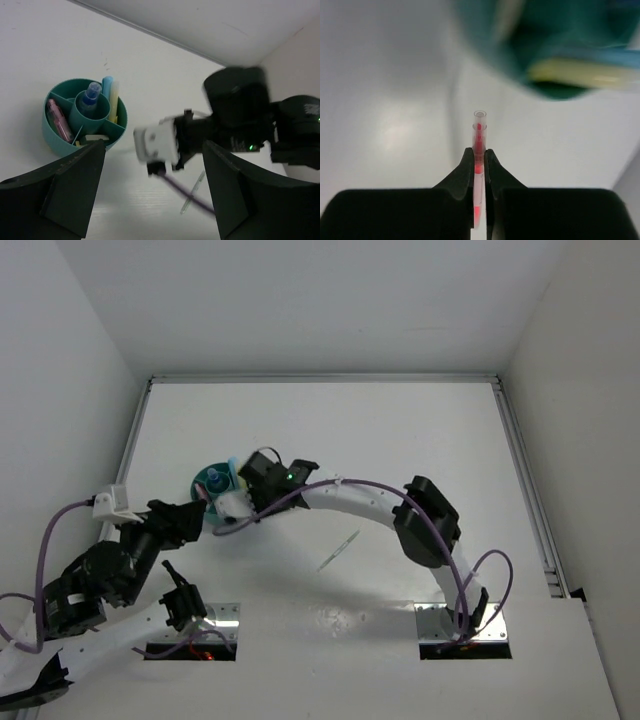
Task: Sort the stationery into containers
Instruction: Place the pen in the storage box.
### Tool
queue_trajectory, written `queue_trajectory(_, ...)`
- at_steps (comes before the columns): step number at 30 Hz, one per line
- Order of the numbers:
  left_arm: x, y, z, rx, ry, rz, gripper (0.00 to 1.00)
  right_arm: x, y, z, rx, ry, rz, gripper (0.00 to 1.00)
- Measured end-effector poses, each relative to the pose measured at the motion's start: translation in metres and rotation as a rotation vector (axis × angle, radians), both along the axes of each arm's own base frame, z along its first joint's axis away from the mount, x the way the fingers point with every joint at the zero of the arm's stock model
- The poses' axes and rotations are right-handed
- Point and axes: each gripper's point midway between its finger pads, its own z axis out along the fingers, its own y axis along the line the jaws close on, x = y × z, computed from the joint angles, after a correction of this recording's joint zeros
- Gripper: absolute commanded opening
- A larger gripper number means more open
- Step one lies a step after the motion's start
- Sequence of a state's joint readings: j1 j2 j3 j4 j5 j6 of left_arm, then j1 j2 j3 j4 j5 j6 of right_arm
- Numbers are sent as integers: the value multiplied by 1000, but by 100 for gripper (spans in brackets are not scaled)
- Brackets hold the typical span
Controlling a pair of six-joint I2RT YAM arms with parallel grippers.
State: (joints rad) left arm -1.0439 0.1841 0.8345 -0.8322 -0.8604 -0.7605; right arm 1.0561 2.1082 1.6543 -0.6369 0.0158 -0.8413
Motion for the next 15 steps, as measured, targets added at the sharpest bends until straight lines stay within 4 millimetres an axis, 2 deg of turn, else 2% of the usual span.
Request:
queue_trajectory(3, -4, 9, 6, -54, -29, 7, 83, 37, 50, 74, 266, -103, -125, 0)
queue_trajectory(4, -5, 11, 8, -67, -36, 14, 83, 47, 62, 99, 348, -132, -154, 0)
queue_trajectory(7, -5, 12, 8, -71, -39, 15, 83, 62, 82, 156, 535, -171, -209, 0)
queue_trajectory(9, -5, 10, 8, -64, -38, 9, 83, 66, 92, 181, 631, -170, -227, 0)
queue_trajectory(15, -3, 6, 10, -45, -55, 3, 82, 71, 119, 221, 909, -47, -290, 0)
